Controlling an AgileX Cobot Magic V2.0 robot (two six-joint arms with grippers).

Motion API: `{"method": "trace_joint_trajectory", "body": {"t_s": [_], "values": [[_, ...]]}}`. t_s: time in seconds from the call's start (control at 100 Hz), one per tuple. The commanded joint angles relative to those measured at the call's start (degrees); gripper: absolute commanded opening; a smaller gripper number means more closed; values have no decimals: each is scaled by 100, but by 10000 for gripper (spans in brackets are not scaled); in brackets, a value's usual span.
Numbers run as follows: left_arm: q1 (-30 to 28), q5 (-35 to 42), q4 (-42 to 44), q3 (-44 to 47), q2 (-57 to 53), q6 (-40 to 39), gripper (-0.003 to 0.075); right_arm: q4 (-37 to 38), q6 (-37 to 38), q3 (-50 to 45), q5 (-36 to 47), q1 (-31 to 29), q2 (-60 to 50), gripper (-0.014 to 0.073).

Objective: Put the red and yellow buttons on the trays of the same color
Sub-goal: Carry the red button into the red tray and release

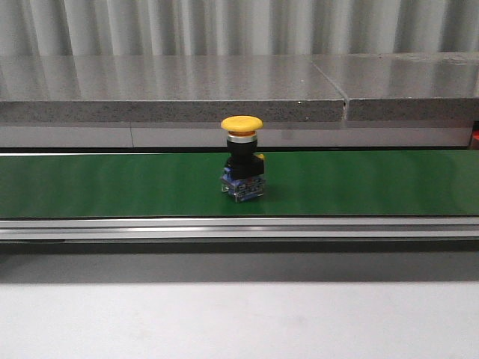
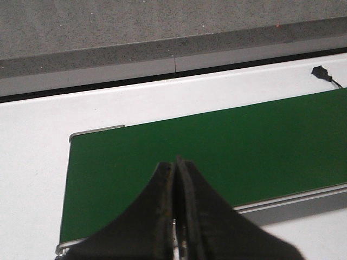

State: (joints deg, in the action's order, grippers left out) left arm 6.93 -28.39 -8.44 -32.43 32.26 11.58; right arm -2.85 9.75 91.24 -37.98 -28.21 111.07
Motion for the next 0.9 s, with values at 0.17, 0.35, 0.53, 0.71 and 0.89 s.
{"method": "trace_joint_trajectory", "body": {"t_s": [0.17,0.35,0.53,0.71,0.89], "values": [[53,420,-65,-169,7,-44,-20,38,-4,190,416,-35,-31,189],[53,420,-65,-169,7,-44,-20,38,-4,190,430,-35,170,189],[53,420,-65,-169,7,-44,-20,26,-4,190,430,-35,284,203],[53,420,-65,-169,7,-44,-20,13,-4,190,397,-35,290,433],[53,420,-65,-169,7,-44,-20,13,-4,190,389,-35,284,484]]}}
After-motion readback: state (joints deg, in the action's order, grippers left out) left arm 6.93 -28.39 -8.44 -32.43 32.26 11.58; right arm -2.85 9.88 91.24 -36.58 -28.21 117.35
